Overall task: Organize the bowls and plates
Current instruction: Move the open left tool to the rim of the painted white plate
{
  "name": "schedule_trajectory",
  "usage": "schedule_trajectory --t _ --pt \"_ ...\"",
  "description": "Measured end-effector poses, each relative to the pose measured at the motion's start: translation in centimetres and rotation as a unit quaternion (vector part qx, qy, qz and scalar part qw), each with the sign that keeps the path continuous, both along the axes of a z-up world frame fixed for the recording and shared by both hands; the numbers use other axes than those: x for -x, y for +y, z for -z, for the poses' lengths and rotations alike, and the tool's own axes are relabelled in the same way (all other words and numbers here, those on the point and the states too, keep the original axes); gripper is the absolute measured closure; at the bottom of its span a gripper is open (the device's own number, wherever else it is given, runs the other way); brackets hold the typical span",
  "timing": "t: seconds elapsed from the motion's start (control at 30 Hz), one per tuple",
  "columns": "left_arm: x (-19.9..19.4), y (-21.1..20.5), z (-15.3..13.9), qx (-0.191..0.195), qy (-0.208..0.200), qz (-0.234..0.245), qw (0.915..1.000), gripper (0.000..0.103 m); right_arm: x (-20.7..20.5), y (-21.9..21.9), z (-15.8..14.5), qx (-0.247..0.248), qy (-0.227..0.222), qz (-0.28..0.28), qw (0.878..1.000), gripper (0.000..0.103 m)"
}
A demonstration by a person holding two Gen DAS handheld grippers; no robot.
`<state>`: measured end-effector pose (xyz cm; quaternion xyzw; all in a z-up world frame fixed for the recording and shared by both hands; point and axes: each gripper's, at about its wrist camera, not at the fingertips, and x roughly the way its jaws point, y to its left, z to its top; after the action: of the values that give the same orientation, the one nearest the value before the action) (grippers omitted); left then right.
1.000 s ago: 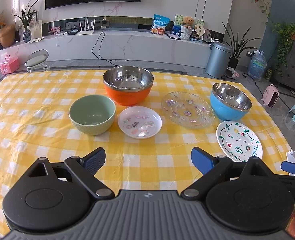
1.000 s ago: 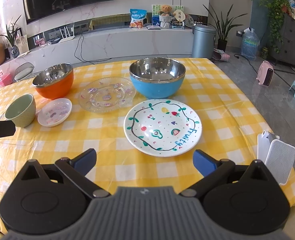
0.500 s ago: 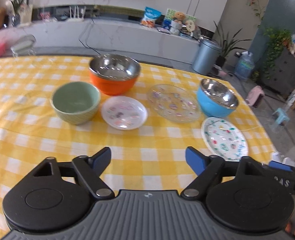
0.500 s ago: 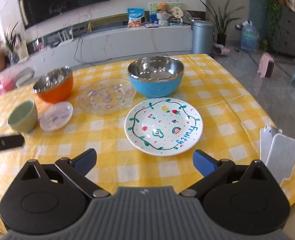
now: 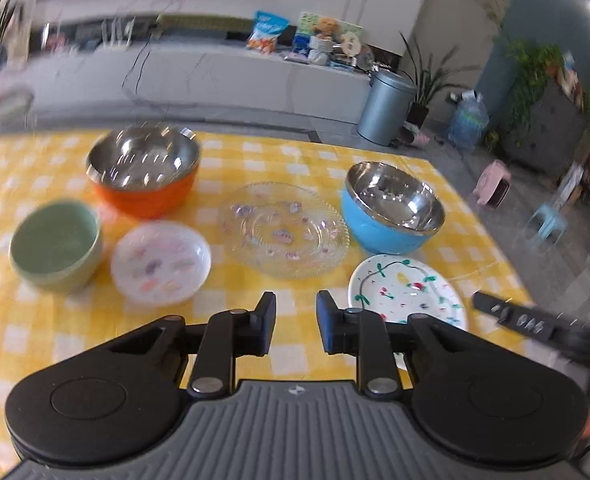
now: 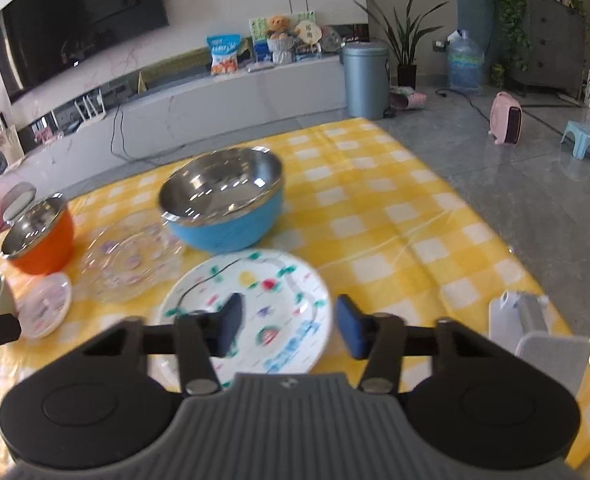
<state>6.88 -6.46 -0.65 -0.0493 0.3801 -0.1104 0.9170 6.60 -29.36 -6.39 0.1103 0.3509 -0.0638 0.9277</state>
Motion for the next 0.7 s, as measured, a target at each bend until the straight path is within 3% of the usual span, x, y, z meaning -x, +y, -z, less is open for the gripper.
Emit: schedule_trajectory --t 0.17,0.2,0.37,0.57,0.7 --pt "-1.3 -3.4 1.1 -0.047 -0.016 0.025 0.9984 0.075 -1.2 -2.7 1.9 -0.004 0.010 0.028 1.000 0.068" --pt "-1.7 -3.8 1.4 -0.042 -0.006 0.028 0.9987 0.075 -1.5 -3.3 2.3 -0.017 0.015 0.030 0.999 0.074" --pt "-3.2 -5.2 3.0 -0.011 0.033 0.038 0.9987 0.075 -2.2 -5.5 3.7 -0.087 0.036 0.047 0.994 0.074" --pt "-4.5 -6.2 4.7 0.015 0.059 0.047 0.9970 0.075 -2.4 -6.9 4.9 -0.125 0.039 0.069 0.989 0.074" --pt "-5.0 -6.0 5.7 0.024 0.069 0.037 0.9966 0.075 -2.6 -7.5 5.8 -0.168 0.039 0.071 0.982 0.084"
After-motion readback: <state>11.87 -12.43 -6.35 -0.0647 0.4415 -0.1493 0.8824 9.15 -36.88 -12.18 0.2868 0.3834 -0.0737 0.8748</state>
